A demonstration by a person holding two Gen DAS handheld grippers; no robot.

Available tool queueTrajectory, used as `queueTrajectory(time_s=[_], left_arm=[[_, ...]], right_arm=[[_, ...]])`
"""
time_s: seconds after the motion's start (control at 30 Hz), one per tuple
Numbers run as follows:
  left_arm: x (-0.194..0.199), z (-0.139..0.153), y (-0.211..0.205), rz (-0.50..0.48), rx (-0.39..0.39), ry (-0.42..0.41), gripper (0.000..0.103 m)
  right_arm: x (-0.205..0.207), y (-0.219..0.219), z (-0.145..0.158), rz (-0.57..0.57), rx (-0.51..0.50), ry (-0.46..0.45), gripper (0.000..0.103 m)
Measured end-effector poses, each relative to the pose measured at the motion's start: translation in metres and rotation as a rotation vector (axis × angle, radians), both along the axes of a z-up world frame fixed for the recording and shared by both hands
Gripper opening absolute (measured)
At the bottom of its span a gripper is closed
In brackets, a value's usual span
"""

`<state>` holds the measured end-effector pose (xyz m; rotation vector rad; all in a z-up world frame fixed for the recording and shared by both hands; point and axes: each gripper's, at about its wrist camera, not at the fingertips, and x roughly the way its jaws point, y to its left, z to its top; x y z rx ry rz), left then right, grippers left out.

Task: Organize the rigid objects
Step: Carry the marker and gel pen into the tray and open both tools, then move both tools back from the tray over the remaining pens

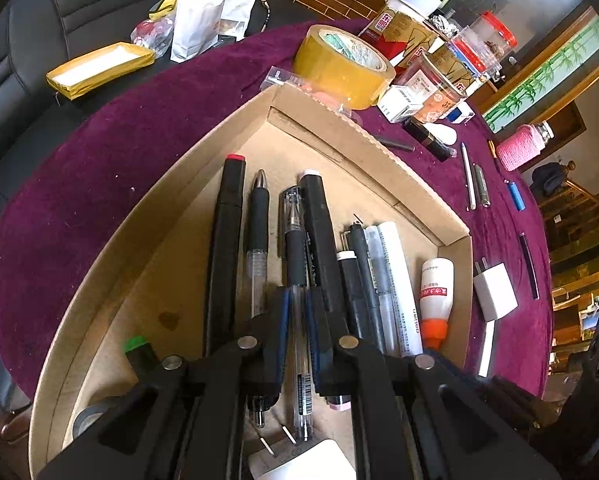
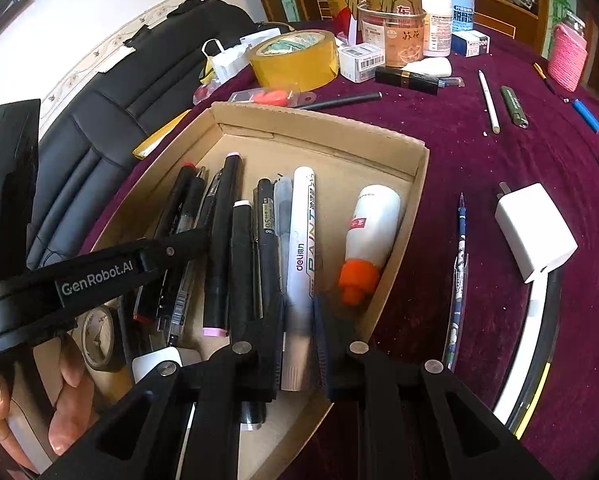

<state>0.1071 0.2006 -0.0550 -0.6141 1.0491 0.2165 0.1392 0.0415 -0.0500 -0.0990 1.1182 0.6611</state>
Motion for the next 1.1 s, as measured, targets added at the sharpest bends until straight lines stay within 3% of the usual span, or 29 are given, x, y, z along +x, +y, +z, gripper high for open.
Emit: queueTrajectory(time_s=[0.1,0.23,0.37,0.6,0.73,1.1], left_arm=[[-0.002,0.001,0.000,0.001,-0.004,-0.005,0.010],[-0.006,0.004,0.001,0.010,-0.013,-0.027,0.027],[-0.012,0.014,-0.005,0.015,0.002,-0.054,0.043],[-0.032,0.036,-0.029,0.017,0.025,-0.105,0.052],[-0.043,0.053,-0.065,-0.025,0.089,-0.147,0.058],[-0.050,0.063,-0.156,-0.205,0.149,-0.184,0.064]], right_arm=[[0.000,0.000,0.000,0.011,0.002,0.009,0.018],[-0.002,-0.002,0.001,0.030,0.018,0.013,0.021],[-0.010,-0.010,0.010,0.045,0.048,-0.005,0.032],[-0.036,-0.043,0.034,0.048,0.112,-0.062,0.040],[-0.048,-0.071,0.039,0.029,0.128,-0.089,0.041],[-0.043,-0.180,0.014,-0.161,0.173,-0.057,0.041]])
